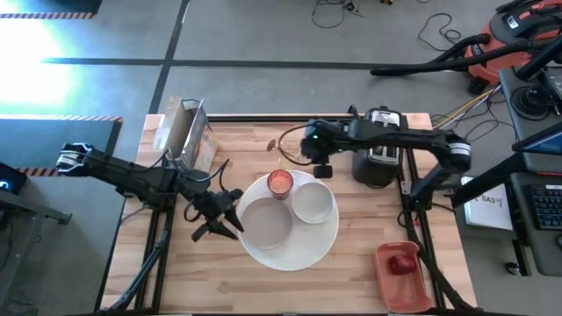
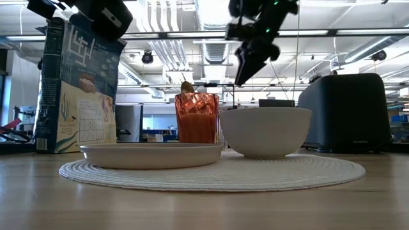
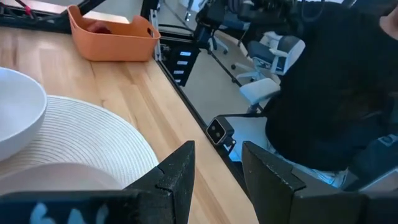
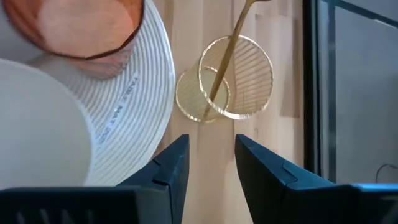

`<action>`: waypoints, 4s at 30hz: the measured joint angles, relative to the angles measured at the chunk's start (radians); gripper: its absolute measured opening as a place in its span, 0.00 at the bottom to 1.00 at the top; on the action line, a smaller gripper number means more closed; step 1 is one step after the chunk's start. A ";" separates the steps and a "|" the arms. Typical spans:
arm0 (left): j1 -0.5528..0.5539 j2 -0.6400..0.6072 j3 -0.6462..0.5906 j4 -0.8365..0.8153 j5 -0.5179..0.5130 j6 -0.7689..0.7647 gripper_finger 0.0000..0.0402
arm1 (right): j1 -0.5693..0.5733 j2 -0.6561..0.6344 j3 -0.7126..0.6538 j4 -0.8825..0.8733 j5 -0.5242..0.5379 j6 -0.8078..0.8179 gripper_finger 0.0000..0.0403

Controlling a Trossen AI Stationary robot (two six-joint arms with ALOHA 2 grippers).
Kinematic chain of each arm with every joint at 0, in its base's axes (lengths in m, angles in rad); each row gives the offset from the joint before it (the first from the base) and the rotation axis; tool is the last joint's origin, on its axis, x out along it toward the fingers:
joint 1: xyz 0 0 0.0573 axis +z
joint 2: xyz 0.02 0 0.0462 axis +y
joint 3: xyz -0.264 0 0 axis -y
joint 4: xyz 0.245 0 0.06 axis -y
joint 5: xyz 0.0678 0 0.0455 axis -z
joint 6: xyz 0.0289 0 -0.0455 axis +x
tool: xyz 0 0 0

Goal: Arrange a breakfast setting
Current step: Move the silverware cup with the spoon to the top right of the table

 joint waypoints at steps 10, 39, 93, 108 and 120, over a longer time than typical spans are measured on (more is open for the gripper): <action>-0.003 -0.015 0.000 0.016 -0.022 0.039 0.29 | -0.048 0.233 0.143 -0.023 -0.028 -0.098 0.29; -0.008 -0.015 -0.001 -0.025 -0.027 0.097 0.29 | -0.051 0.292 0.171 -0.019 -0.133 -0.114 0.26; -0.006 -0.016 -0.001 -0.031 -0.027 0.101 0.29 | -0.252 0.352 0.175 -0.019 -0.125 -0.025 0.02; -0.006 -0.021 -0.001 -0.031 -0.027 0.100 0.29 | -0.246 0.350 0.305 -0.143 -0.101 0.022 0.10; -0.006 -0.024 -0.001 -0.048 -0.025 0.100 0.29 | -0.245 0.347 0.333 -0.188 -0.102 0.051 0.28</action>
